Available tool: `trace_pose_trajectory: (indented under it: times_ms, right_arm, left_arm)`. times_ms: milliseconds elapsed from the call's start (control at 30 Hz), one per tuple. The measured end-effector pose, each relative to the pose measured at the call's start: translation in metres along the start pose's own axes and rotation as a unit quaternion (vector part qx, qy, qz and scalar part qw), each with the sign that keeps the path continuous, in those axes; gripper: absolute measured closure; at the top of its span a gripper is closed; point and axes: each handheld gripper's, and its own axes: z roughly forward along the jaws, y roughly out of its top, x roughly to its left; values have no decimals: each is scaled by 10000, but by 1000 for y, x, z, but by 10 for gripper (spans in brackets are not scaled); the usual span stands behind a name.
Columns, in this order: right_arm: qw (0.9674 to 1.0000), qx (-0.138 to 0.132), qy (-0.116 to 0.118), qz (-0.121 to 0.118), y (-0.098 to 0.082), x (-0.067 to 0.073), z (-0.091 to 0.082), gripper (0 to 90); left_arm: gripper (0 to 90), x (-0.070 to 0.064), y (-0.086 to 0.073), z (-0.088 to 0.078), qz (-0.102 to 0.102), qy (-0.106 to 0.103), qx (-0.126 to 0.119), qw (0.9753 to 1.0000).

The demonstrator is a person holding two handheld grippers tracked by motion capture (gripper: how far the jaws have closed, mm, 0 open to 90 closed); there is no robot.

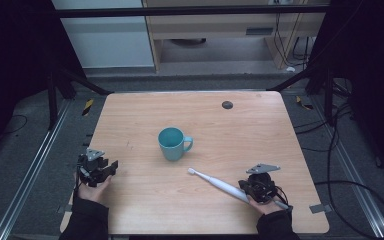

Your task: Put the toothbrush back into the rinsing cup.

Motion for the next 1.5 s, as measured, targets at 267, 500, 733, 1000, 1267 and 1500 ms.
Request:
trace_pose_trajectory:
  times_ms: [267, 500, 733, 1000, 1267, 1500]
  right_arm:
    - [9998, -210, 18, -68, 9, -10, -4, 850]
    - [9991, -401, 62, -87, 26, -22, -6, 733]
    - [9976, -541, 71, -430, 45, -29, -20, 621]
    - [9950, -271, 111, -950, 63, -22, -32, 509]
    - [9894, 160, 399, -1385, 67, -2, -31, 488]
    - [9827, 602, 567, -1657, 70, 6, -24, 477]
  left_arm:
    - [580, -1, 0, 1, 29, -24, -1, 10000]
    - [579, 1, 0, 3, 14, -52, 7, 10000]
    - [577, 0, 0, 3, 35, -64, 29, 10000]
    - [576, 1, 0, 4, 46, -71, 28, 10000]
    - [573, 1, 0, 4, 53, -74, 43, 9999]
    - [572, 1, 0, 4, 53, -71, 55, 9999]
